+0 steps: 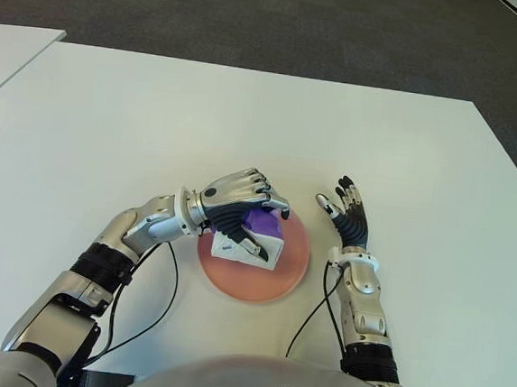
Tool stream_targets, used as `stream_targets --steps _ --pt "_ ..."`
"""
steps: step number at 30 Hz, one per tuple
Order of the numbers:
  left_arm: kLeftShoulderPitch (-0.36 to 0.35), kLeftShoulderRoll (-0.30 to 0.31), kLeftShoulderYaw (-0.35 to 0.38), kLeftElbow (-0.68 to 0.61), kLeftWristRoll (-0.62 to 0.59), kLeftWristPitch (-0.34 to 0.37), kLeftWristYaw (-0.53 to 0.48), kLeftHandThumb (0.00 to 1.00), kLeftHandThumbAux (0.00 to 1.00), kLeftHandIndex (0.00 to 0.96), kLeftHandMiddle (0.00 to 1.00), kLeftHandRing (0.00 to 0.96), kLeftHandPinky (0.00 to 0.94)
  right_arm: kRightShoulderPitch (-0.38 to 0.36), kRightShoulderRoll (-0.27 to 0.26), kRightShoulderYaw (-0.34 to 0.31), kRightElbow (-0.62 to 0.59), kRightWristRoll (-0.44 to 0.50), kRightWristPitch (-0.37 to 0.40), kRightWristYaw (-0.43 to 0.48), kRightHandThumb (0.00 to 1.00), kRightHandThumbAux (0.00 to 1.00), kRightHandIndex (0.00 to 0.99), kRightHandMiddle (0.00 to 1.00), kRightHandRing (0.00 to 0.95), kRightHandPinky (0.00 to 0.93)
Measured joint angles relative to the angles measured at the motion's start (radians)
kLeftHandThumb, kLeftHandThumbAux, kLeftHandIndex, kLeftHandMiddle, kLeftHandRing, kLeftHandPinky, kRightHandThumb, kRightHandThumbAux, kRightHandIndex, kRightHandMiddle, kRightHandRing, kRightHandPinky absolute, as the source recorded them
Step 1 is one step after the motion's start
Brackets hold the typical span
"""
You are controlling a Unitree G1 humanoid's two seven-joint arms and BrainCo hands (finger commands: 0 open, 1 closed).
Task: Put the tissue paper into the plate.
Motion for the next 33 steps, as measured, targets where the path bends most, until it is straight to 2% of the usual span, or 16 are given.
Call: stream_targets --steps 6,16,25,33 --pt "-0.002 -0.012 -0.004 0.009 0.054 0.016 0.057 0.747 0.698 0.443 0.841 0.844 0.805 0.0 0.0 0.0 0.0 0.0 0.0 0.0 0.108 0.684 0.02 0.051 0.025 0.03" --pt "-0.042 -0.02 -0.054 0.071 0.169 0.041 0.149 0.747 0.698 0.443 0.844 0.846 0.821 0.0 0.001 -0.001 0.0 0.002 0.0 -0.001 0.105 0.68 0.017 0.049 0.023 0.031" --pt "-0.075 -0.017 -0.092 0.108 0.221 0.056 0.218 0.746 0.699 0.442 0.847 0.849 0.824 0.002 0.002 -0.001 -0.003 0.002 0.0 -0.001 0.1 0.693 0.013 0.051 0.024 0.036" --pt "-0.114 -0.012 -0.137 0.18 0.312 0.062 0.375 0.746 0.699 0.442 0.848 0.847 0.818 0.012 0.004 0.0 -0.013 0.006 0.0 0.002 0.093 0.699 0.016 0.058 0.031 0.044"
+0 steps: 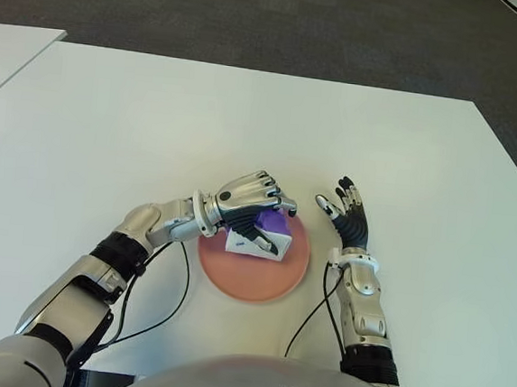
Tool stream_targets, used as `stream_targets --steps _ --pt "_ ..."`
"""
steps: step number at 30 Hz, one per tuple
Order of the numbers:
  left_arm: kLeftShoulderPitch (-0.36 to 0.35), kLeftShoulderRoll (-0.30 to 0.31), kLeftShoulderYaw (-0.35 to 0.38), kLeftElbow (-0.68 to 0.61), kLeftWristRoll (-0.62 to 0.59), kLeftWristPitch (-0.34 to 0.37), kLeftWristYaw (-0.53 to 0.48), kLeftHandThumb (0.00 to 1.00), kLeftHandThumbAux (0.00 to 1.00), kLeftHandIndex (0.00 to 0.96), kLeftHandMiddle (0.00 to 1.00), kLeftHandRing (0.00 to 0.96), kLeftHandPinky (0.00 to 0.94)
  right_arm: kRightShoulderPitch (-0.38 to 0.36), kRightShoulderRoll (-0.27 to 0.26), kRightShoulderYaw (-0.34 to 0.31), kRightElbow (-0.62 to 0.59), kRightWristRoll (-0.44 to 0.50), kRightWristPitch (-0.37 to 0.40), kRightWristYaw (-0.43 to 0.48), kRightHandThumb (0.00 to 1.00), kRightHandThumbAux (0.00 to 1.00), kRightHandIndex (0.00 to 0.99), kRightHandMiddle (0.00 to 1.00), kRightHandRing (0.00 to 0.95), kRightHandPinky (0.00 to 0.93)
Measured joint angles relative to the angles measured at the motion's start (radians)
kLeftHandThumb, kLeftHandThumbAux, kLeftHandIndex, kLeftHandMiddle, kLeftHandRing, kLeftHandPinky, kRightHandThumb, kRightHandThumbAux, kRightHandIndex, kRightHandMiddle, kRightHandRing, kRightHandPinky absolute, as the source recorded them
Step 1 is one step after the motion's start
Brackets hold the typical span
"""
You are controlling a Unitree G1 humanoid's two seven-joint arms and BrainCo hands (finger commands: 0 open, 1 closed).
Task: Put the tissue paper into the plate.
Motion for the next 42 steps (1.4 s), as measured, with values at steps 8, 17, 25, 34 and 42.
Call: stream_targets --steps 8,17,25,34,42 --pt "-0.026 0.002 -0.04 0.048 0.016 -0.015 0.098 0.725 0.699 0.44 0.79 0.774 0.722 0.009 0.001 0.001 -0.011 0.0 0.001 0.001 0.093 0.709 0.013 0.054 0.029 0.043" --pt "-0.041 0.02 -0.077 0.059 -0.024 -0.014 0.006 0.228 0.51 0.122 0.146 0.11 0.103 0.012 0.002 -0.001 -0.016 0.004 0.004 0.007 0.097 0.738 0.003 0.042 0.021 0.033" --pt "-0.085 0.099 -0.116 -0.032 -0.014 0.025 -0.161 0.064 0.393 0.007 0.007 0.005 0.005 0.008 0.012 -0.008 -0.013 0.017 0.01 0.011 0.118 0.747 0.006 0.042 0.026 0.051" --pt "-0.072 0.14 -0.124 -0.099 -0.001 0.059 -0.179 0.028 0.355 0.0 0.0 0.0 0.0 0.001 0.014 -0.013 -0.007 0.021 0.01 0.014 0.125 0.735 0.016 0.051 0.033 0.056" --pt "-0.064 0.168 -0.123 -0.127 -0.011 0.062 -0.188 0.009 0.359 0.0 0.0 0.0 0.0 -0.009 0.013 -0.015 0.003 0.021 0.01 0.017 0.131 0.742 0.014 0.051 0.033 0.041"
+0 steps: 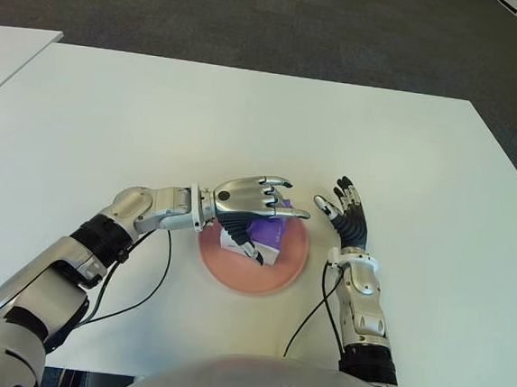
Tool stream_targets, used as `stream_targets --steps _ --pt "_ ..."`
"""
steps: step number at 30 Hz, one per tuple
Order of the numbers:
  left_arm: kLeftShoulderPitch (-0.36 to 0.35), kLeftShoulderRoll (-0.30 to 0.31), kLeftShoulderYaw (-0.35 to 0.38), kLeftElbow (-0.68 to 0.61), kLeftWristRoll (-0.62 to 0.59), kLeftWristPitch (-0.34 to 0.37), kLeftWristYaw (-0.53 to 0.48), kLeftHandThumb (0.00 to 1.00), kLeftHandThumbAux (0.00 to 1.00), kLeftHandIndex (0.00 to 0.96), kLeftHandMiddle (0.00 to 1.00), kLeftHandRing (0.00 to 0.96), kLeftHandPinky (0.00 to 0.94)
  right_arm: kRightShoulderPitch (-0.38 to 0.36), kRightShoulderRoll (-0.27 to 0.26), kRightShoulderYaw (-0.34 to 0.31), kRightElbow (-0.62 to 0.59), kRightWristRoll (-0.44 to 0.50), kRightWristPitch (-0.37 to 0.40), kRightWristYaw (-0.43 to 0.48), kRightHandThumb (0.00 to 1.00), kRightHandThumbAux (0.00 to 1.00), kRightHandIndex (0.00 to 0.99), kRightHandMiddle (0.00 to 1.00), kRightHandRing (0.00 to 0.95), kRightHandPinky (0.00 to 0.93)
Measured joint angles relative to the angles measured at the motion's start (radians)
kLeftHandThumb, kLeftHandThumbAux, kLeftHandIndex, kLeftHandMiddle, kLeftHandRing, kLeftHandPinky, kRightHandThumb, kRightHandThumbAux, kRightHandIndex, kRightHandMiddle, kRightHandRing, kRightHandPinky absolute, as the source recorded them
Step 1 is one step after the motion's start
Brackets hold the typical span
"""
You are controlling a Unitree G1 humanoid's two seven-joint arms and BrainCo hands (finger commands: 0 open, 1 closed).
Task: Put the tissue paper into the plate.
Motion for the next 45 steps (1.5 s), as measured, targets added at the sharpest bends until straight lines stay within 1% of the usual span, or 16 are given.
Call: stream_targets --steps 9,19,22,27,33,38,40,41,43,44,45 --pt "0.037 0.03 0.017 -0.042 -0.07 0.004 -0.045 0.0 0.368 0.0 0.0 0.0 0.0 -0.005 -0.001 0.002 0.001 -0.001 0.0 0.001 0.119 0.744 0.008 0.036 0.025 0.041" --pt "0.083 0.064 0.062 -0.095 -0.212 0.0 -0.162 0.007 0.374 0.0 0.0 0.0 0.0 -0.009 -0.006 0.004 0.005 -0.007 0.0 -0.003 0.106 0.742 0.007 0.04 0.027 0.029" --pt "0.098 0.072 0.083 -0.115 -0.275 -0.004 -0.202 0.011 0.373 0.0 0.0 0.0 0.0 -0.01 -0.008 0.006 0.008 -0.01 0.0 -0.004 0.104 0.737 0.008 0.042 0.029 0.034" --pt "0.112 0.079 0.12 -0.156 -0.417 0.001 -0.28 0.039 0.364 0.0 0.0 0.0 0.0 -0.012 -0.011 0.008 0.011 -0.015 0.0 -0.004 0.108 0.728 0.013 0.043 0.03 0.045" --pt "0.111 0.101 0.166 -0.225 -0.676 0.049 -0.395 0.111 0.355 0.0 0.0 0.0 0.0 -0.02 -0.009 0.012 0.001 -0.017 -0.001 -0.008 0.114 0.709 0.026 0.044 0.029 0.058" --pt "0.107 0.128 0.217 -0.238 -0.897 0.077 -0.49 0.154 0.352 0.0 0.0 0.0 0.003 -0.019 -0.005 0.017 -0.003 -0.021 -0.001 -0.016 0.109 0.697 0.027 0.048 0.028 0.05" --pt "0.107 0.131 0.244 -0.235 -0.974 0.077 -0.517 0.16 0.353 0.0 0.0 0.0 0.005 -0.018 -0.005 0.019 -0.003 -0.022 -0.001 -0.018 0.107 0.696 0.026 0.048 0.027 0.046" --pt "0.108 0.126 0.265 -0.228 -1.022 0.078 -0.528 0.162 0.351 0.0 0.0 0.0 0.007 -0.017 -0.005 0.021 0.0 -0.023 -0.001 -0.019 0.104 0.696 0.023 0.048 0.026 0.042" --pt "0.109 0.106 0.307 -0.215 -1.08 0.099 -0.531 0.166 0.349 0.0 0.0 0.0 0.011 -0.012 -0.005 0.024 0.006 -0.024 0.0 -0.022 0.098 0.697 0.019 0.048 0.024 0.035" --pt "0.108 0.064 0.395 -0.181 -1.155 0.163 -0.506 0.168 0.358 0.0 0.0 0.0 0.008 -0.01 -0.006 0.029 0.01 -0.025 0.0 -0.022 0.097 0.695 0.018 0.049 0.025 0.037" --pt "0.12 0.053 0.418 -0.185 -1.161 0.168 -0.495 0.17 0.372 0.0 0.0 0.0 0.005 -0.013 -0.006 0.031 0.013 -0.025 0.0 -0.021 0.097 0.691 0.016 0.051 0.027 0.04"
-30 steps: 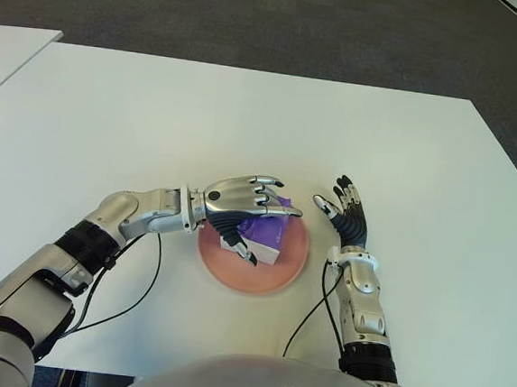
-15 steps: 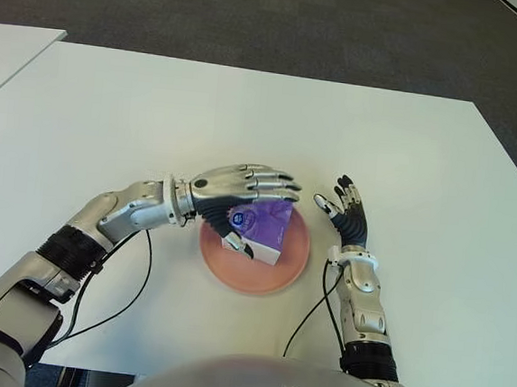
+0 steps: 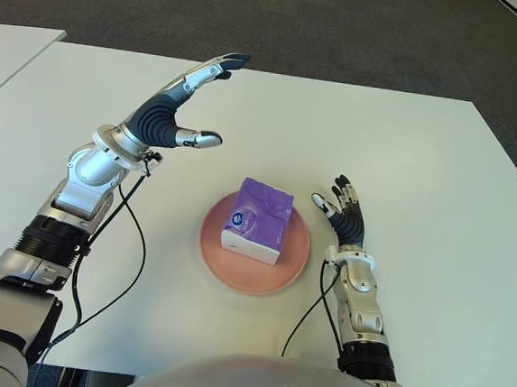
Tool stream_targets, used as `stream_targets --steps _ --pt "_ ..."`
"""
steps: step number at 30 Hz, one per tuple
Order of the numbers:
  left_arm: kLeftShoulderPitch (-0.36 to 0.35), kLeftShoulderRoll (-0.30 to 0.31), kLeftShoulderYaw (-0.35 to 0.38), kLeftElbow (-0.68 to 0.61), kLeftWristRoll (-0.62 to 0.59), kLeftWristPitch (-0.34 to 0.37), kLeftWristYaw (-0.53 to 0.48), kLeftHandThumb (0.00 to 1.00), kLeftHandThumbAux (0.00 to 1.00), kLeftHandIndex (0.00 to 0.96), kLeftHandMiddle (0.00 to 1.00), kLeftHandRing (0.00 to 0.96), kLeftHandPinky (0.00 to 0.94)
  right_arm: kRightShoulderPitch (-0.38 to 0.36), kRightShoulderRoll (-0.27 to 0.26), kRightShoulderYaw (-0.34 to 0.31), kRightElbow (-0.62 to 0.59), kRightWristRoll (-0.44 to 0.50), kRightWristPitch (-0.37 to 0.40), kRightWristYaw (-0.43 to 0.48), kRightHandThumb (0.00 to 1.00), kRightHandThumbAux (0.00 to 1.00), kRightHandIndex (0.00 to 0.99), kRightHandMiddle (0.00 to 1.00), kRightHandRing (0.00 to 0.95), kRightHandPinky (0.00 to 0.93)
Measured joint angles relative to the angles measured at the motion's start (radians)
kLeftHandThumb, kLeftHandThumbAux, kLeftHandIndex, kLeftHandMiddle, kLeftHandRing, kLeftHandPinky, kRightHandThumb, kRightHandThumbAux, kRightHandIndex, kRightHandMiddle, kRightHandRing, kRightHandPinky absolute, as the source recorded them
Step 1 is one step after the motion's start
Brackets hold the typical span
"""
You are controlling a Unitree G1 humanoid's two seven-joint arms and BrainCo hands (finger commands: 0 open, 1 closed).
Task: Put the tissue paper into the plate.
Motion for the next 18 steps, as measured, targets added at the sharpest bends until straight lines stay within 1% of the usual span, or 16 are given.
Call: stream_targets --steps 3,5,6,8,10,12,14,18 --pt "0.062 -0.063 0.113 0.0 -0.073 0.005 0.055 0.144 0.375 0.0 0.0 0.0 0.001 -0.004 -0.002 0.003 0.004 0.0 -0.001 0.009 0.096 0.685 0.014 0.055 0.031 0.044" --pt "0.085 -0.09 0.168 0.024 -0.104 0.022 0.073 0.13 0.374 0.0 0.0 0.0 0.0 -0.003 -0.003 0.004 0.003 0.0 -0.004 0.012 0.095 0.684 0.014 0.057 0.033 0.045" --pt "0.081 -0.11 0.188 0.063 -0.1 0.028 0.085 0.121 0.374 0.0 0.0 0.0 0.0 -0.001 -0.003 0.003 0.003 0.0 -0.005 0.012 0.095 0.684 0.014 0.058 0.034 0.046" --pt "0.067 -0.143 0.208 0.131 -0.088 0.037 0.103 0.108 0.38 0.0 0.0 0.0 0.0 -0.002 -0.014 0.002 0.007 0.0 -0.005 0.013 0.095 0.686 0.014 0.059 0.036 0.047" --pt "0.052 -0.18 0.224 0.206 -0.067 0.034 0.122 0.098 0.386 0.0 0.0 0.0 0.0 -0.002 -0.014 0.003 0.01 0.001 -0.005 0.014 0.095 0.688 0.015 0.06 0.037 0.049" --pt "0.042 -0.211 0.233 0.254 -0.045 0.033 0.128 0.092 0.394 0.0 0.0 0.0 0.0 -0.002 -0.012 0.005 0.011 0.002 -0.005 0.015 0.095 0.689 0.015 0.06 0.038 0.049" --pt "0.039 -0.233 0.241 0.276 -0.028 0.033 0.132 0.082 0.416 0.0 0.0 0.0 0.0 -0.002 -0.008 0.005 0.011 0.003 -0.005 0.016 0.094 0.691 0.015 0.06 0.039 0.049" --pt "0.043 -0.276 0.255 0.279 0.014 0.034 0.151 0.053 0.459 0.0 0.0 0.0 0.0 -0.002 -0.005 0.007 0.008 0.003 -0.005 0.019 0.092 0.692 0.015 0.059 0.037 0.045"
